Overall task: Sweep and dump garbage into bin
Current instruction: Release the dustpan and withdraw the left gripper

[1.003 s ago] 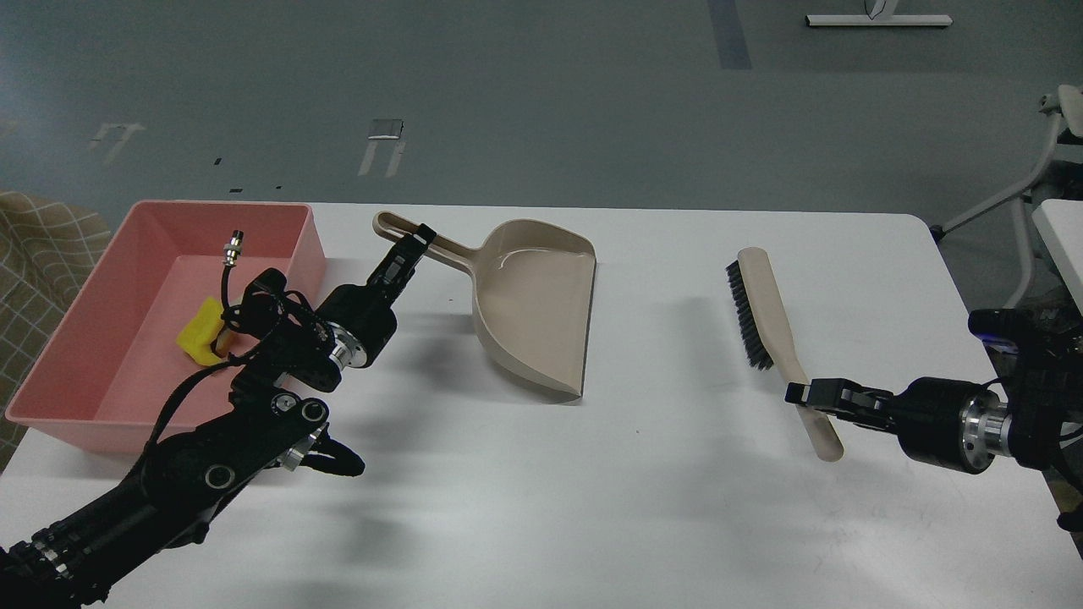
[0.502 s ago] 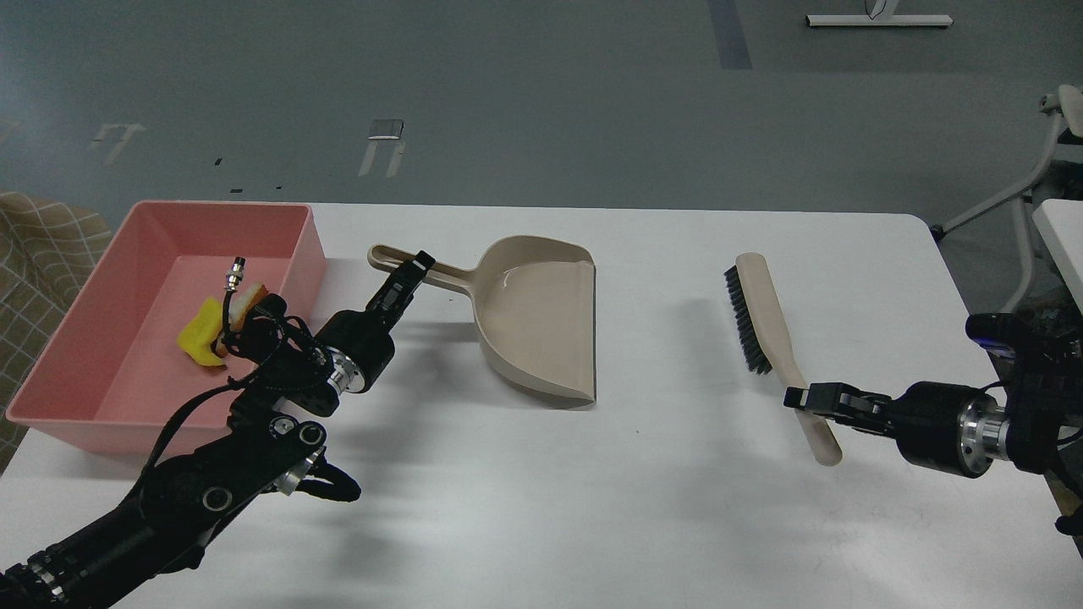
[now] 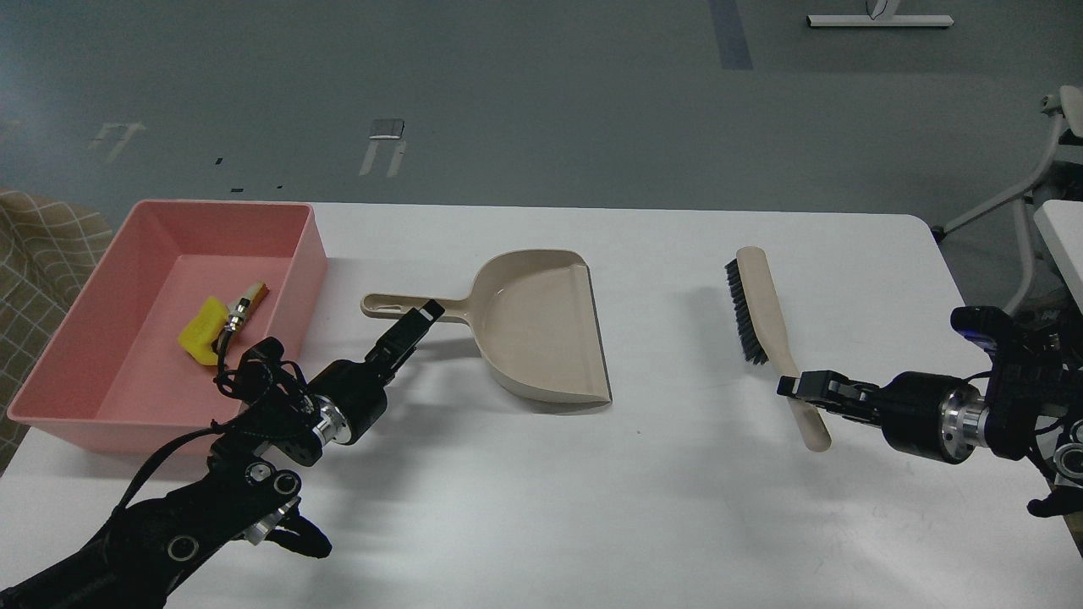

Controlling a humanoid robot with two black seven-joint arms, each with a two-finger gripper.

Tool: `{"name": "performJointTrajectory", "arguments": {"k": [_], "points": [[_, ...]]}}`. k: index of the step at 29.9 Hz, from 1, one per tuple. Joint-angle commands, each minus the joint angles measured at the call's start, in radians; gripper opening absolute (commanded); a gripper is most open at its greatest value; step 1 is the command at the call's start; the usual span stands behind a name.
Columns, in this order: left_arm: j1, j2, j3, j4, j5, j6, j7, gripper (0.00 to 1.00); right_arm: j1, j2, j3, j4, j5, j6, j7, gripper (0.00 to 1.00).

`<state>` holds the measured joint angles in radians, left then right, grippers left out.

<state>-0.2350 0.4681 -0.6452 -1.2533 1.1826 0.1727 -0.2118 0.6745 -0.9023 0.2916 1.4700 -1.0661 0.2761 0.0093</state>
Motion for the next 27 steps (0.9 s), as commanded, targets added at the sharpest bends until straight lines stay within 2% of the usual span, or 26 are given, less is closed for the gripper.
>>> {"name": "performJointTrajectory", "arguments": {"k": [1,3,7,8,12,15,16,21,24,27], "points": [[0.038,0.03,-0.007,-0.046,0.0,-0.01,-0.012,0.97,0.0,0.016,-0.002,-0.019,0.002,0.005,-0.002,0.04],[0.048,0.044,-0.011,-0.063,-0.001,-0.012,-0.014,0.97,-0.001,0.017,-0.002,-0.022,0.003,0.005,-0.003,0.09],[0.062,0.078,-0.02,-0.12,-0.009,-0.019,-0.015,0.97,-0.003,0.017,-0.002,-0.025,0.003,0.005,-0.012,0.28],[0.063,0.09,-0.022,-0.136,-0.011,-0.03,-0.015,0.97,-0.004,0.017,-0.002,-0.025,0.003,0.005,-0.014,0.35],[0.063,0.112,-0.033,-0.17,-0.012,-0.042,-0.015,0.98,-0.004,0.019,0.0,-0.025,0.006,0.002,-0.014,0.52],[0.063,0.122,-0.037,-0.189,-0.014,-0.042,-0.015,0.98,-0.007,0.016,0.001,-0.02,0.006,-0.008,-0.014,0.62],[0.063,0.123,-0.037,-0.189,-0.014,-0.042,-0.015,0.98,-0.007,0.016,0.001,-0.02,0.006,-0.008,-0.014,0.62],[0.084,0.2,-0.077,-0.29,-0.049,-0.073,-0.015,0.98,-0.006,-0.053,0.036,0.009,0.008,0.0,-0.014,0.92],[0.112,0.242,-0.122,-0.354,-0.089,-0.101,-0.015,0.98,-0.006,-0.096,0.081,0.018,0.009,0.009,-0.014,0.95],[0.151,0.317,-0.241,-0.445,-0.178,-0.176,-0.012,0.98,0.005,-0.142,0.168,0.006,0.011,0.067,-0.009,0.97]]}}
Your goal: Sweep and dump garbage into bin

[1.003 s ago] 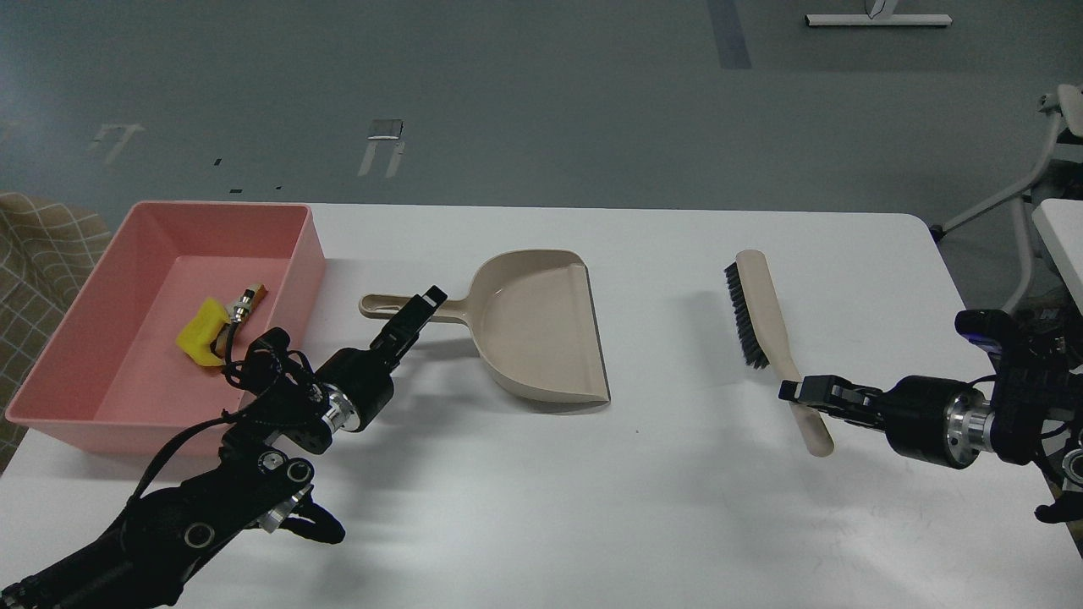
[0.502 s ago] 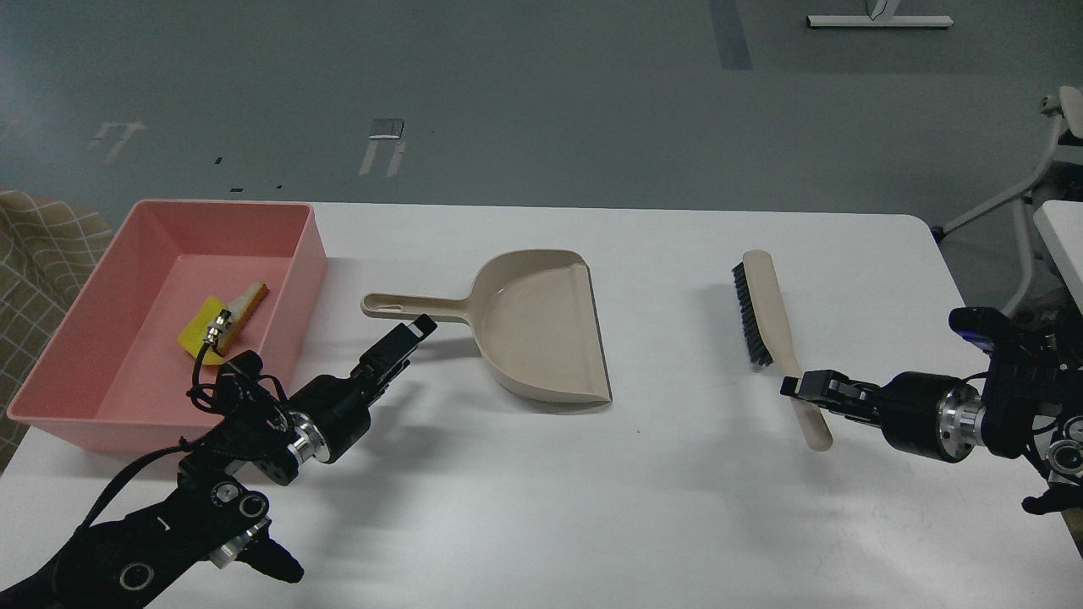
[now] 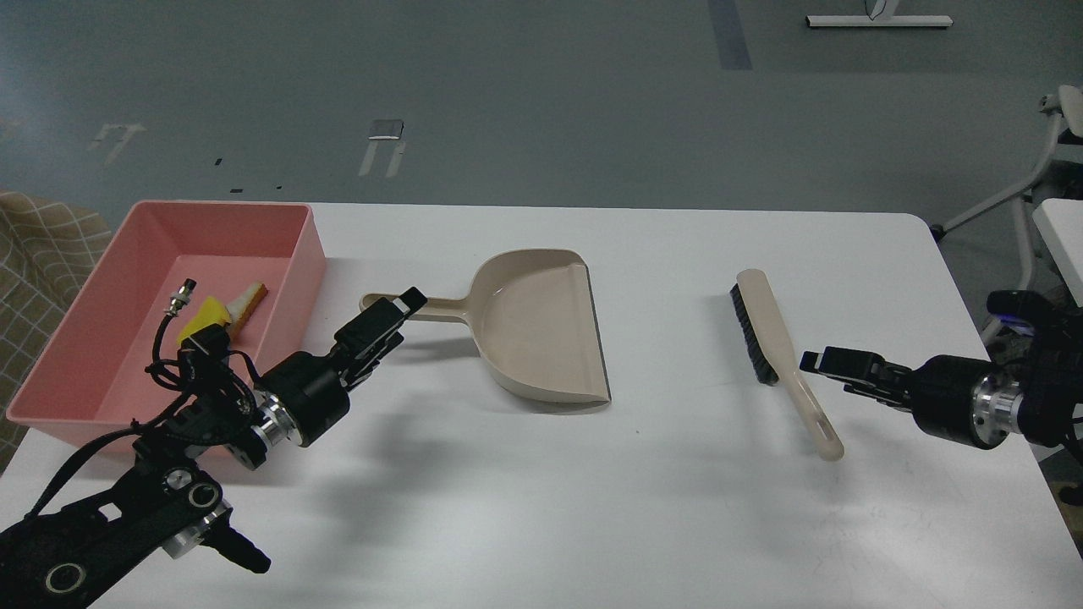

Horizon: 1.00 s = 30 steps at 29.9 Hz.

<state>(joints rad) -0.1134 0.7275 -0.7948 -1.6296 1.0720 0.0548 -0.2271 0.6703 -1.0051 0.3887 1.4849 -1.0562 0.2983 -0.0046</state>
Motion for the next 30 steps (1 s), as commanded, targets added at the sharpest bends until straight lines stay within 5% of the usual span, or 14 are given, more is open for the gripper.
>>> {"name": "performJointTrajectory", "arguments": {"k": [1,9,14,15,19,21,25,30], "points": [[0.032,0.075,-0.15,-0.081,-0.095,-0.087,0.003,0.98,0.012,-0.055,0.132,-0.021,0.002,0.079,0.011,0.97],[-0.084,0.069,-0.463,-0.006,-0.233,-0.242,0.032,0.98,0.031,0.094,0.564,-0.25,0.007,0.096,0.014,0.97],[-0.345,0.004,-0.46,0.252,-0.236,-0.312,0.043,0.98,0.228,0.301,0.633,-0.523,0.005,0.087,0.047,0.96],[-0.382,-0.019,-0.457,0.293,-0.236,-0.326,0.043,0.98,0.253,0.325,0.633,-0.561,0.005,0.082,0.07,0.96],[-0.589,-0.186,-0.454,0.563,-0.228,-0.427,0.035,0.98,0.389,0.486,0.631,-0.782,0.005,0.053,0.294,0.96],[-0.643,-0.241,-0.454,0.658,-0.228,-0.444,0.026,0.98,0.417,0.554,0.636,-0.842,0.01,0.02,0.353,0.96],[-0.725,-0.341,-0.362,0.853,-0.222,-0.461,-0.049,0.98,0.422,0.686,0.688,-0.905,0.073,-0.047,0.429,0.96],[-0.785,-0.398,-0.125,1.022,-0.234,-0.461,-0.185,0.98,0.407,0.793,0.726,-0.96,0.301,-0.05,0.43,0.97]]}}
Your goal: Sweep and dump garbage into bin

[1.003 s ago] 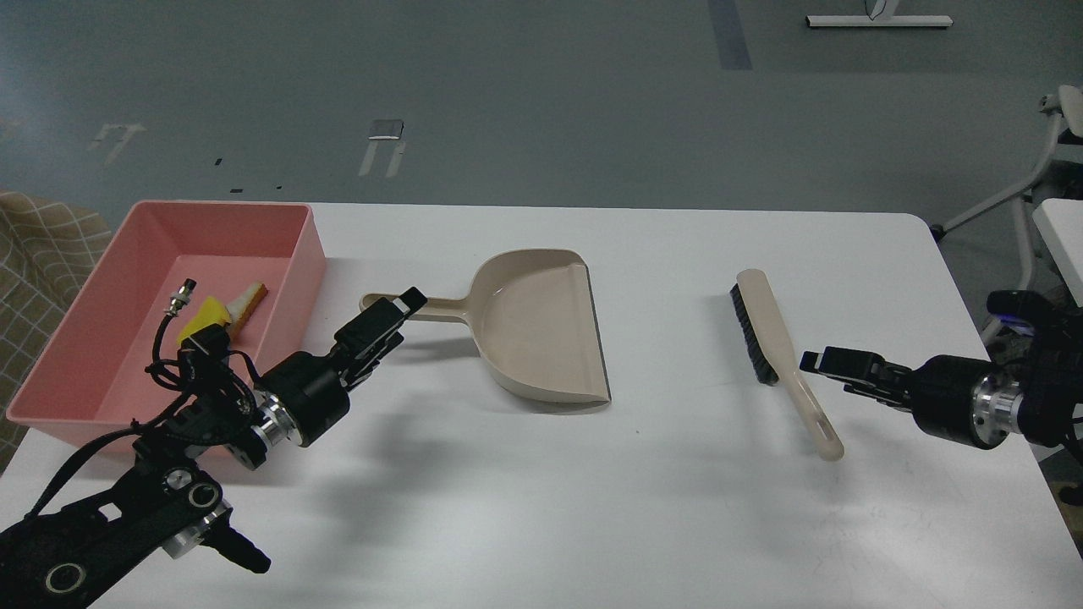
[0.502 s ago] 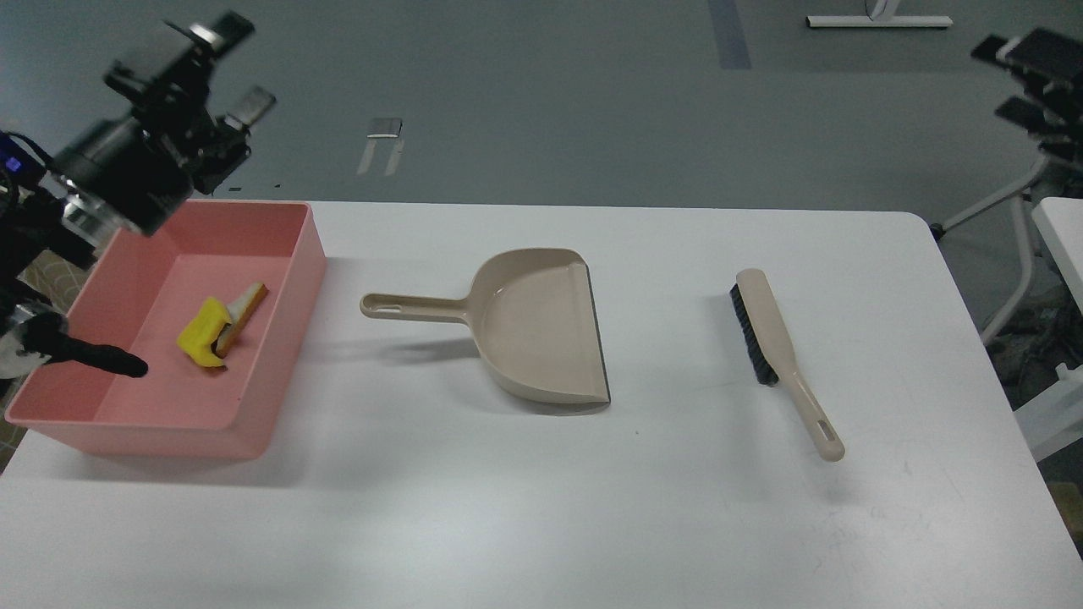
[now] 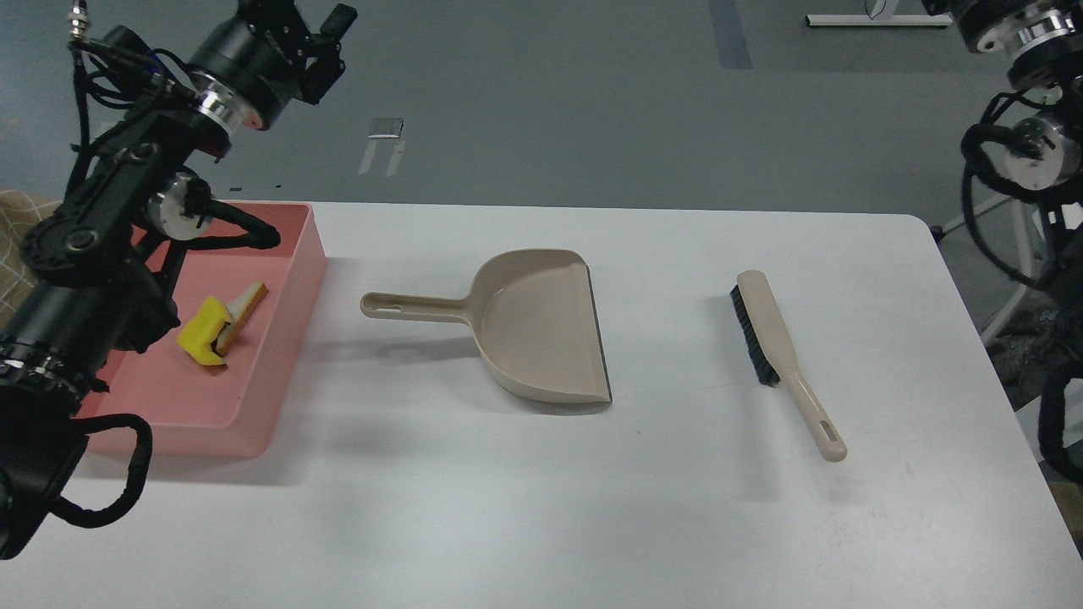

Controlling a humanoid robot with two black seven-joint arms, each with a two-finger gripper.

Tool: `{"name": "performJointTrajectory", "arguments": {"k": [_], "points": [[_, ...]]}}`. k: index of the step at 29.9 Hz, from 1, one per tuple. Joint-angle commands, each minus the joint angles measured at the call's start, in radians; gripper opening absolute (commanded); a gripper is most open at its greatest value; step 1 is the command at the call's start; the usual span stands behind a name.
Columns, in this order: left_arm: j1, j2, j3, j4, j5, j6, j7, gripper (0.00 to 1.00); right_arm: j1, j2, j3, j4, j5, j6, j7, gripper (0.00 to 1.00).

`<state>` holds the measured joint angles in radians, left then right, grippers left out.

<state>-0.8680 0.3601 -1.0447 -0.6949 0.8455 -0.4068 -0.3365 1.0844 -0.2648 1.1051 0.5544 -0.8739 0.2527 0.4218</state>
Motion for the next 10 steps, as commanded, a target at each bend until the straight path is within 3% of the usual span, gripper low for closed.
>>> {"name": "performJointTrajectory", "arguments": {"k": [1,10], "points": [[-0.037,-0.049,0.158,0.118,-0.014,-0.001,-0.099,0.98,-0.012,0.077,0.01,-0.043,0.148,-0.003,0.005,0.97],[-0.046,-0.124,0.173,0.179,-0.224,-0.029,-0.102,0.98,-0.037,0.142,0.01,-0.039,0.161,0.003,0.005,0.99]]}}
